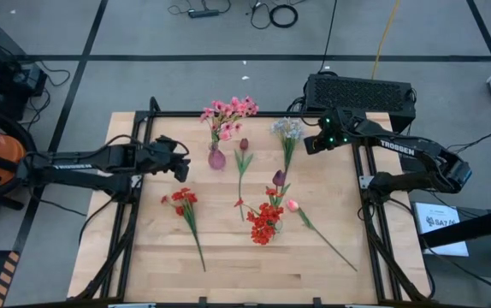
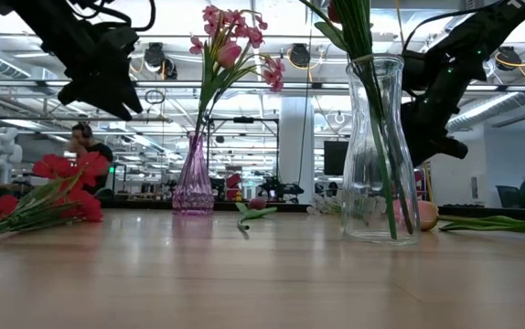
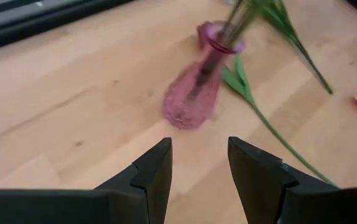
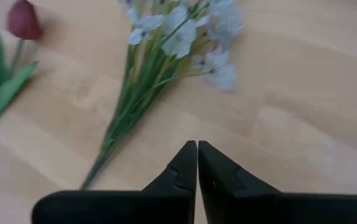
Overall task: Sort flowers into vase by color
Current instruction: Put the red flowers into the transparent flower vase
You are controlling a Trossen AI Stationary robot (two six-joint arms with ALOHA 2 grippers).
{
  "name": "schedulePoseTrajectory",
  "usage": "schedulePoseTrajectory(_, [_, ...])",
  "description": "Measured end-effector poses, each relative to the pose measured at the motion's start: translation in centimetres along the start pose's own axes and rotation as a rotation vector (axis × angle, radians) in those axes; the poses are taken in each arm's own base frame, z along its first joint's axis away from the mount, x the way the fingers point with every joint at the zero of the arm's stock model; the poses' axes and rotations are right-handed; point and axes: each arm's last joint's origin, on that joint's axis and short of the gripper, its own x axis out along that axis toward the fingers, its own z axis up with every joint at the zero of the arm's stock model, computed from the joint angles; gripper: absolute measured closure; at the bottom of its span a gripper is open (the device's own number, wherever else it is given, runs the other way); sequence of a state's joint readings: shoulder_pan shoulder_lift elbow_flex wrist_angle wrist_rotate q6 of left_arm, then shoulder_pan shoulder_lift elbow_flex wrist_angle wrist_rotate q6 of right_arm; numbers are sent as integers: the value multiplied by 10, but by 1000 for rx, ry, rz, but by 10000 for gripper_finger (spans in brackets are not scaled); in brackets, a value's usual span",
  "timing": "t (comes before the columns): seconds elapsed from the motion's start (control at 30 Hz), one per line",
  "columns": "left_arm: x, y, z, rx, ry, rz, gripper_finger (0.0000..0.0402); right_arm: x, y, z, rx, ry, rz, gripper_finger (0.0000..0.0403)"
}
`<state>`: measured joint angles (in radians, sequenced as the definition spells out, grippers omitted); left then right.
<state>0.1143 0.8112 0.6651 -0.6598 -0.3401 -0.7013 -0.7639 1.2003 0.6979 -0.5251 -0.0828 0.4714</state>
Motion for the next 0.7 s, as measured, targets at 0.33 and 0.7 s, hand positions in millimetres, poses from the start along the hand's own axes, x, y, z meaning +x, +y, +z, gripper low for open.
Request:
schedulePoseTrajectory(0.33, [1,-3,-4,-127,31,-10,240,0,-1,0,-24,-13,-30,301])
schedulePoseTrajectory(0.7, [31,-11,-16,-475,219,104,240,0,-1,1,-26,-17,-30,266])
